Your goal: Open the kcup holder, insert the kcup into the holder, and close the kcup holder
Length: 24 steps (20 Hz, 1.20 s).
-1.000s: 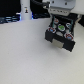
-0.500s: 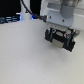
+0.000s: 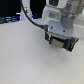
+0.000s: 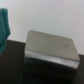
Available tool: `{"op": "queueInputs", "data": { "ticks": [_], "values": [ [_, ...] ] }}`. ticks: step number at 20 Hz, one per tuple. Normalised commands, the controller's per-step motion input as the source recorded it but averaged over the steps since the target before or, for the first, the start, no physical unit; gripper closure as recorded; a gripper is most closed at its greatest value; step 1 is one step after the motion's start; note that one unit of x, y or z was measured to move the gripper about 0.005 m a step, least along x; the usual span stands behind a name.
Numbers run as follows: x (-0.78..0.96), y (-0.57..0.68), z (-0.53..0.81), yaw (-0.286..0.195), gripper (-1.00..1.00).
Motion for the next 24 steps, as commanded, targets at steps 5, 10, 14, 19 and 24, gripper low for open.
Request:
{"op": "queueInputs", "data": {
  "ticks": [5,10,14,19,24],
  "values": [
    [-0.33,0.24,-0.07,0.192,-1.0],
    [-0.43,0.4,-0.03,0.132,-1.0],
    [-0.39,0.56,0.01,0.088,-1.0],
    [-0.37,0.6,0.02,0.082,-1.0],
    [-0.39,0.64,0.02,0.073,-1.0]
  ]
}}
